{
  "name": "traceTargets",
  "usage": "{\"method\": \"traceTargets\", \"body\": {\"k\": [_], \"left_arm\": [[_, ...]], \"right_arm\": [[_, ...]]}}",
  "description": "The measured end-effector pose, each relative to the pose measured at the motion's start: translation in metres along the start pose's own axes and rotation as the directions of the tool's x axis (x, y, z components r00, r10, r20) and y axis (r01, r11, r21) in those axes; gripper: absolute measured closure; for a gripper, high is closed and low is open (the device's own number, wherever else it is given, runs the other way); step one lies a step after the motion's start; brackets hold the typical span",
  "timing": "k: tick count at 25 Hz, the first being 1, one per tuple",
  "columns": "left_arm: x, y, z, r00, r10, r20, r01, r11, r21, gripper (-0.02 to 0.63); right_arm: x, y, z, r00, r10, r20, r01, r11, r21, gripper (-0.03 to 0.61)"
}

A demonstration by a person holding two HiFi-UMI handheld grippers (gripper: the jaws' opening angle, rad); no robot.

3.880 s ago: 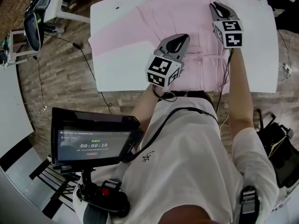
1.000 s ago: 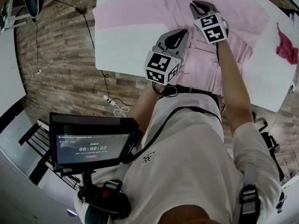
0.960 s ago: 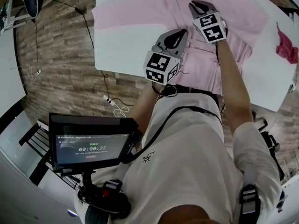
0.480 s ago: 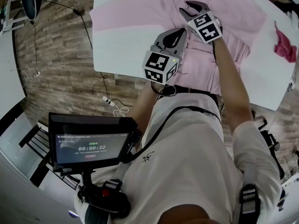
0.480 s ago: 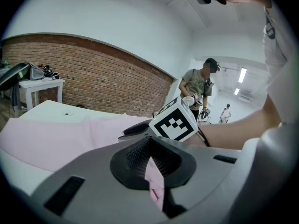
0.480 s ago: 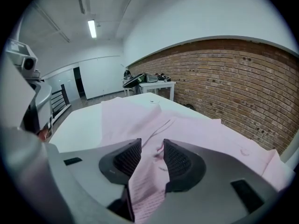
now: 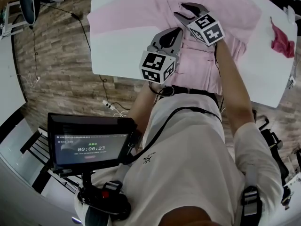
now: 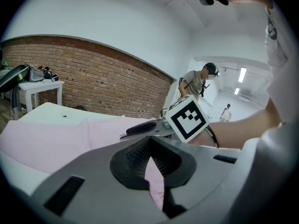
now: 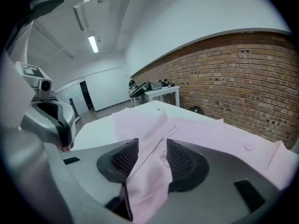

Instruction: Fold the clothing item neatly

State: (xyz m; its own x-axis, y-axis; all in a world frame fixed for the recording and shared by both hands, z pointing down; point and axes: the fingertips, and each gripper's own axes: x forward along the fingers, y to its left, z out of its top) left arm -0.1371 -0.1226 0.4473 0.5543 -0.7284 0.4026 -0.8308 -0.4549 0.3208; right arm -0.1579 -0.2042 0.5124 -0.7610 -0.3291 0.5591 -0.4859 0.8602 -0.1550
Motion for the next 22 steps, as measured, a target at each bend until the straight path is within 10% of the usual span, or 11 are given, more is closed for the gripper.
{"method": "traceTargets", "body": {"k": [22], "left_arm": [[0.137, -0.023, -0.023, 0.984, -0.047, -0.171, 0.073, 0.986, 0.148, 0.611]], "right_arm": [[-0.136, -0.101, -0.104, 0.977, -0.208, -0.041, 0.212, 0.957, 0.196, 0.408]]}}
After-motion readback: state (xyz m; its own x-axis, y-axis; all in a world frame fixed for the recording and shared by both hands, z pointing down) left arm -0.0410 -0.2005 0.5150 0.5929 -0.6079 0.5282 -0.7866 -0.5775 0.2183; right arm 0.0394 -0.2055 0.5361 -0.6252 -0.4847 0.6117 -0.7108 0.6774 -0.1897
